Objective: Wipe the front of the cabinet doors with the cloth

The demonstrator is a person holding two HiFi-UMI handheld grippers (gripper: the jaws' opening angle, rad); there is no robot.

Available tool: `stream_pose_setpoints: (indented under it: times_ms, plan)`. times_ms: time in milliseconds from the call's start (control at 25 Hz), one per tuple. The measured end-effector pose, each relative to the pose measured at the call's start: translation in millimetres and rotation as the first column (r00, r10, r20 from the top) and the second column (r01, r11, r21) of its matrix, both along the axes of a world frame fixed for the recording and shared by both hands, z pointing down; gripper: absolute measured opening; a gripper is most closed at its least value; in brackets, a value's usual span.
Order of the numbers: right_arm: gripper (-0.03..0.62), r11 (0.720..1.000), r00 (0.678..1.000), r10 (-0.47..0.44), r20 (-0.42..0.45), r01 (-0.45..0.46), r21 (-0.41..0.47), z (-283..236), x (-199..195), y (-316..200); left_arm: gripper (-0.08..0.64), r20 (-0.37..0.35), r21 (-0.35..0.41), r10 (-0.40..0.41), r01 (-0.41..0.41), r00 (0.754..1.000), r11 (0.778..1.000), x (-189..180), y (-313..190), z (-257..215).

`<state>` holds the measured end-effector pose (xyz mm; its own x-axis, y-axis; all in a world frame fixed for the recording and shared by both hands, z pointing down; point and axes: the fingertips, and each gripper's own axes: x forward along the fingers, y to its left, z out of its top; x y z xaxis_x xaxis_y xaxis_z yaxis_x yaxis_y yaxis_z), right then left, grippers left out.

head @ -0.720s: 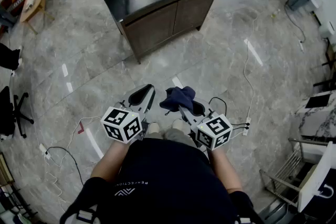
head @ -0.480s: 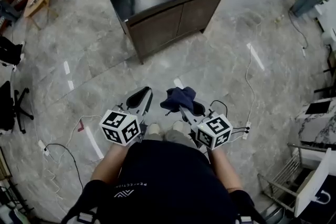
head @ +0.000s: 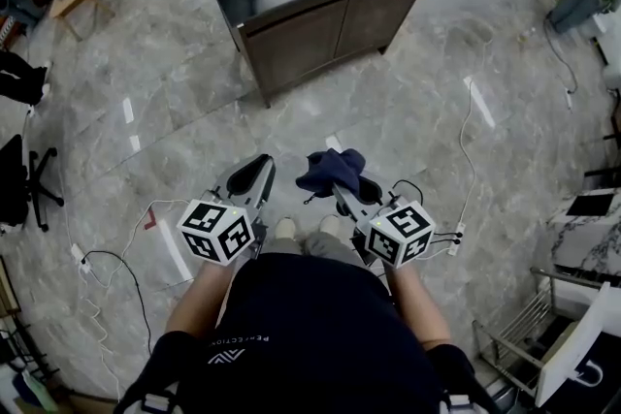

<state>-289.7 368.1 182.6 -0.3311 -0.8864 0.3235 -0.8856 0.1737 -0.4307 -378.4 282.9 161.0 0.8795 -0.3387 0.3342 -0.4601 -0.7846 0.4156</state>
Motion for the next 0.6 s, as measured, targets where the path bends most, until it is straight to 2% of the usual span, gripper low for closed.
stream_pose_setpoints:
  times_ms: [480, 600]
  plan:
    - [0.072, 0.992, 0.991, -0.126, 0.045, 0.125, 0.008, 13, 12, 4, 0.033, 0.040, 0.007, -0.081, 0.081, 0.996, 0.997, 20, 16, 5]
    - [0.072, 0.989, 0.987, -0.148, 0.059, 0.148, 0.009, 19, 22, 7, 0.032, 0.030, 0.012, -0.107, 0.107, 0.994, 0.994, 29, 22, 2]
